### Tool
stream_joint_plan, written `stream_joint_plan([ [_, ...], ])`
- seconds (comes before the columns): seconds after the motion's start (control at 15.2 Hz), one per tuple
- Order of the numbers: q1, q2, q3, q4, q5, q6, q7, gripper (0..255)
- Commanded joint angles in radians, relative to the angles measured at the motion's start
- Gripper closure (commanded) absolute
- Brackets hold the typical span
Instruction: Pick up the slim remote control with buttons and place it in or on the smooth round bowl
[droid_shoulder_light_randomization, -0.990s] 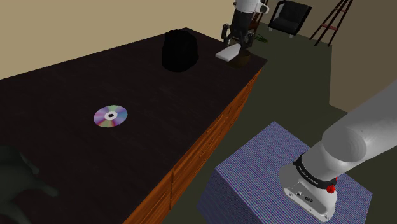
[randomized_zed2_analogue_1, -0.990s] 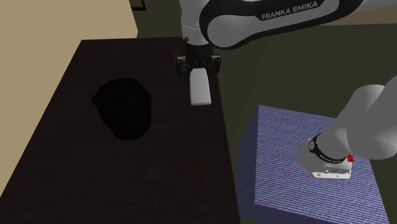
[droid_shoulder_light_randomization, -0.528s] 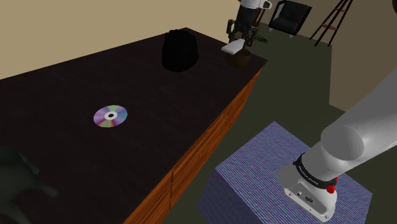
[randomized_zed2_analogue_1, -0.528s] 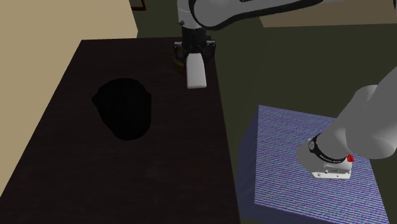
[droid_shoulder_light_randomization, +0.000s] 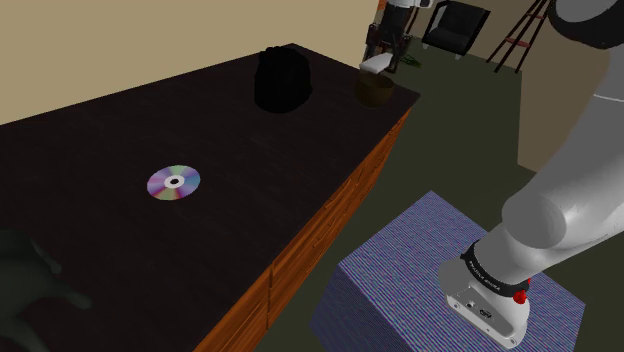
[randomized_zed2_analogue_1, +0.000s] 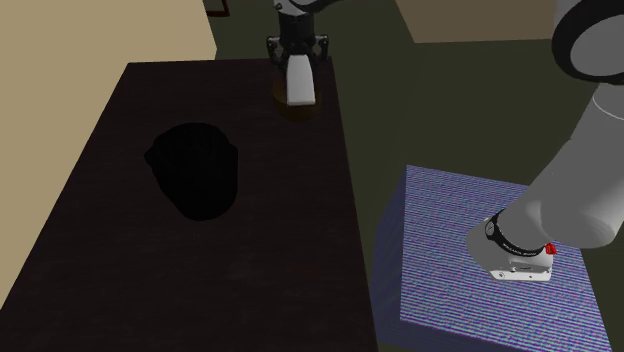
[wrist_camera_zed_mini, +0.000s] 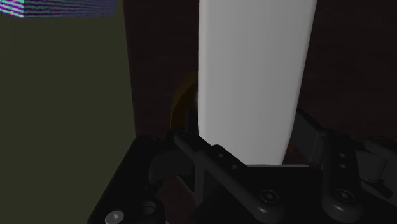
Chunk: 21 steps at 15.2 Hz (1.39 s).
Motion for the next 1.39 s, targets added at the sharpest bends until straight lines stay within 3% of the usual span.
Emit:
stream_joint_plan([
  [0.0,-0.016,0.073,-0.011,0.108,-0.003,-0.034,-0.029,255],
  [0.13,-0.03,0.138,-0.019,0.206,-0.004,-0.068,-0.053,255],
  [0.99,-0.032,0.147,-0.02,0.035,-0.005,0.112,-0.052,255],
  [1.32,-0.032,0.147,-0.02,0.035,-0.005,0.112,-0.052,255],
])
